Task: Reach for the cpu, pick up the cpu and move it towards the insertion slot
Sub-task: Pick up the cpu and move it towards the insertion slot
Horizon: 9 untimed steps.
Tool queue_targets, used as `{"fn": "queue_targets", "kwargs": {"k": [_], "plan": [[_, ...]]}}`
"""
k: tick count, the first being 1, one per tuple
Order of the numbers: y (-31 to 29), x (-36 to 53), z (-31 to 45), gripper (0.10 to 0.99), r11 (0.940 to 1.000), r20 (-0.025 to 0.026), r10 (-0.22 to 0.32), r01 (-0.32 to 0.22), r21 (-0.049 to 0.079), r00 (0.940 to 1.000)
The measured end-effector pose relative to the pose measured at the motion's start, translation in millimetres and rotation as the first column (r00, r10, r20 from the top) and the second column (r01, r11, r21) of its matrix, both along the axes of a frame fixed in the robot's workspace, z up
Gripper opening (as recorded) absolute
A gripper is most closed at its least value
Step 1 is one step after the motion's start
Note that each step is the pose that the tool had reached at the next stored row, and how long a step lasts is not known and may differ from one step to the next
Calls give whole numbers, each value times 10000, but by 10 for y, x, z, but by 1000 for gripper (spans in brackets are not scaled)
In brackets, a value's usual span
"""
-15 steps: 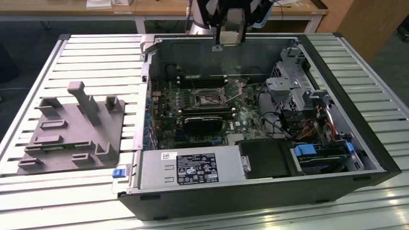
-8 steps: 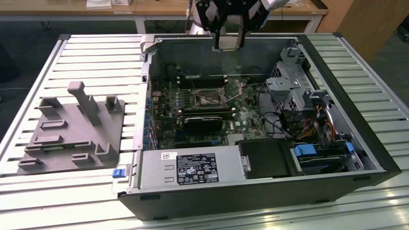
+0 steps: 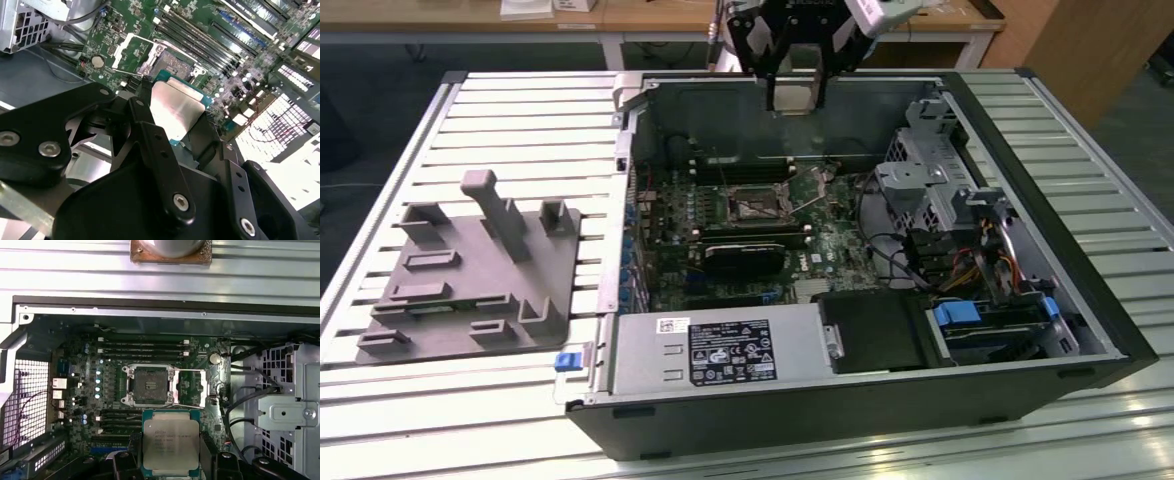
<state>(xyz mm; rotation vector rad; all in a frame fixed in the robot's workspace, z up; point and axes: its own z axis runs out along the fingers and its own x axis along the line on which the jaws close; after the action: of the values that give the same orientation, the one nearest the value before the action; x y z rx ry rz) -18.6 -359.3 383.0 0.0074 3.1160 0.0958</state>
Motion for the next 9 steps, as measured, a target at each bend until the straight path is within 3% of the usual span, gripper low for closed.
{"fn": "queue_targets", "kwargs": {"k": [5,9], "plan": [[74,0,-90,541,10000,-3,-57,57,-54,10000],[79,0,-116,541,10000,-4,-59,59,-55,10000]]}}
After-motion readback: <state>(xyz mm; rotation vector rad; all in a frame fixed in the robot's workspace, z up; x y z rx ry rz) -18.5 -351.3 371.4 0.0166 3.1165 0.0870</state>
